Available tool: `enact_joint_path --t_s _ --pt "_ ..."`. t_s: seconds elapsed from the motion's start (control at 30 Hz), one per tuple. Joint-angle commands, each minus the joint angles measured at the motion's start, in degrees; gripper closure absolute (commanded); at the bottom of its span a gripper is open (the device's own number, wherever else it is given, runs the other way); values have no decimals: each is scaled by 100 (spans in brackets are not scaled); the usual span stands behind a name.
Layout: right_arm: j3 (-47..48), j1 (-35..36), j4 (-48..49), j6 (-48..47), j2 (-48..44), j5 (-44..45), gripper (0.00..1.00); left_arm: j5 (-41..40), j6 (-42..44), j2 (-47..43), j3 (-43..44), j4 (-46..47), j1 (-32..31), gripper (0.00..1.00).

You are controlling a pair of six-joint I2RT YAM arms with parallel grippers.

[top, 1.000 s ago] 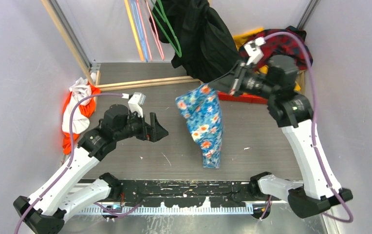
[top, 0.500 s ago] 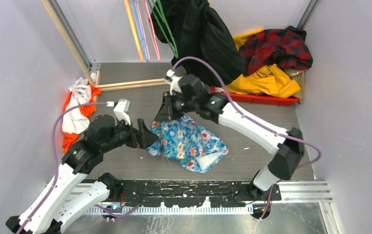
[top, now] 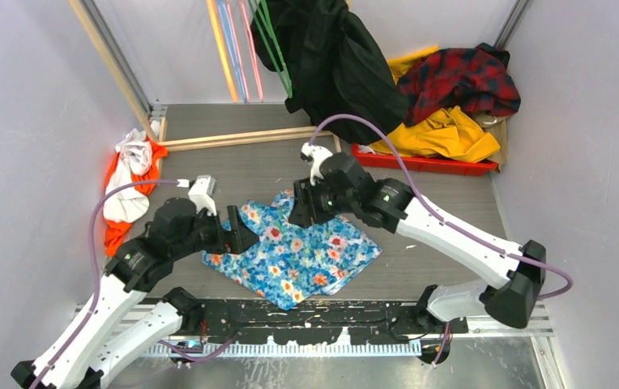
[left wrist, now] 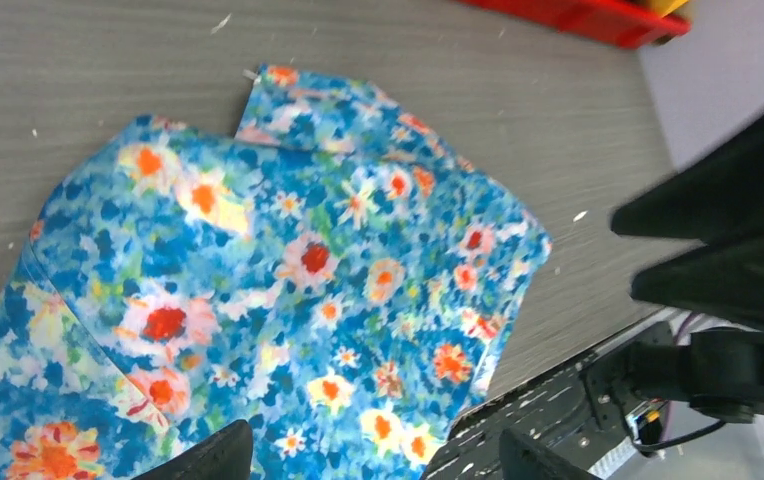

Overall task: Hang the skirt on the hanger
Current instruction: Place the skirt at the center of the board.

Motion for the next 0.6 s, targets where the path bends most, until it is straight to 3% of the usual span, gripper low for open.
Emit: enact_joint_path --t_s 0.0,0.27,0.57 --pt "-1035 318 -30 -262 -331 568 50 -5 -12 518 -265 651 25 12" --pt "-2658 1391 1623 356 -483 1386 48 -596 59 1559 -469 1272 23 7" --pt "-2631 2188 2146 821 469 2403 45 -957 -3 2349 -651 1878 216 9"
